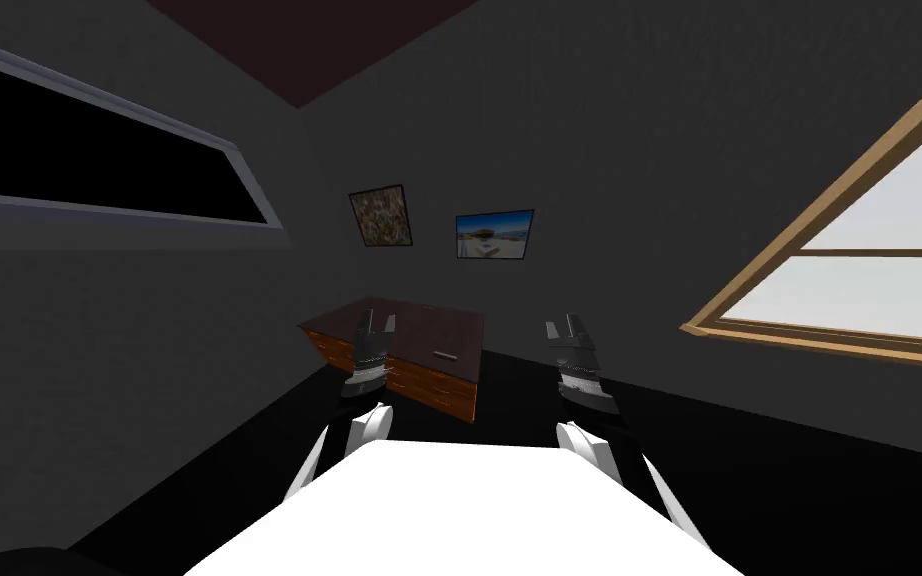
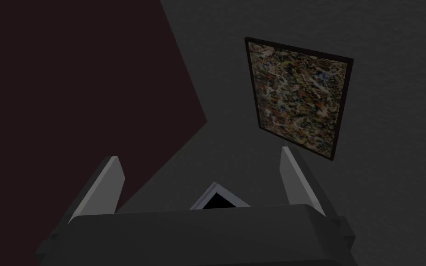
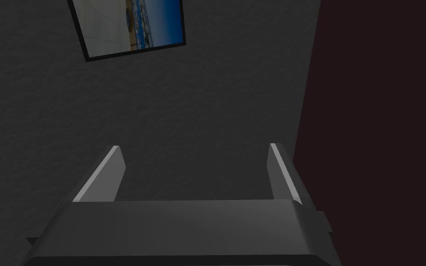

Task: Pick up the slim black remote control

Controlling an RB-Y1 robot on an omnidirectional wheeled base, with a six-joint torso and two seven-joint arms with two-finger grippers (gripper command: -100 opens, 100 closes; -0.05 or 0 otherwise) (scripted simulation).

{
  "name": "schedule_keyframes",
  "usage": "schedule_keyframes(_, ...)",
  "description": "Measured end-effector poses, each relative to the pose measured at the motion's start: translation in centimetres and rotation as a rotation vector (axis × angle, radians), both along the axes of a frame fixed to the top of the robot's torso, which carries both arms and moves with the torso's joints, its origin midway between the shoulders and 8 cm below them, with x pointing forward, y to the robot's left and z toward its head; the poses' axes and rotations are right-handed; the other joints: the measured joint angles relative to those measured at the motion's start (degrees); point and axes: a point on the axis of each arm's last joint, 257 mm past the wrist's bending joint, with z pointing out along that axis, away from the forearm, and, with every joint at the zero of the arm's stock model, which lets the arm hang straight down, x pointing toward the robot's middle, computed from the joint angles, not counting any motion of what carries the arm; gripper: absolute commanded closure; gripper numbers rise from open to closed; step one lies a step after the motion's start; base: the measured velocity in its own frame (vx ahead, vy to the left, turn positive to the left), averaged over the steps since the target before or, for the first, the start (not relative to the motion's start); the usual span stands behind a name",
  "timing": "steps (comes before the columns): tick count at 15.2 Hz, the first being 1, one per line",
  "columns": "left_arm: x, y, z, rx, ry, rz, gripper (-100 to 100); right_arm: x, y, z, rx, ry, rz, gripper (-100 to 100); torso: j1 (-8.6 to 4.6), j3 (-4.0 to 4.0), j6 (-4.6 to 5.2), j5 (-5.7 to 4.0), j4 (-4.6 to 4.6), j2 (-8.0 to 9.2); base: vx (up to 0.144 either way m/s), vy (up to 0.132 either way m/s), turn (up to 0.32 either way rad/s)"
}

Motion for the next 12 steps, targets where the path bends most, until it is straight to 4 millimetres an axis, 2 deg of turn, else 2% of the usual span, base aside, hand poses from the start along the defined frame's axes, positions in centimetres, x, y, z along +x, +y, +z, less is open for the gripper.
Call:
schedule_keyframes(3,0.7,0.2,-0.9,0.044,0.043,-0.012,-100,0.0,0.0,0.0,0.000,0.000,0.000,0,0.08,-0.01,0.03,0.01,0.00,-0.01,0.004,0.015,-0.208)
schedule_keyframes(6,2.4,0.9,-3.1,0.086,0.130,-0.012,-100,0.0,0.0,0.0,0.000,0.000,0.000,0,0.16,-0.02,0.02,0.03,-0.01,-0.04,0.007,0.032,-0.239)
schedule_keyframes(12,4.8,4.5,-7.6,0.116,0.302,0.026,-100,0.0,0.0,0.0,0.000,0.000,0.000,0,0.16,-0.03,0.05,0.04,-0.01,-0.05,0.005,0.030,-0.259)
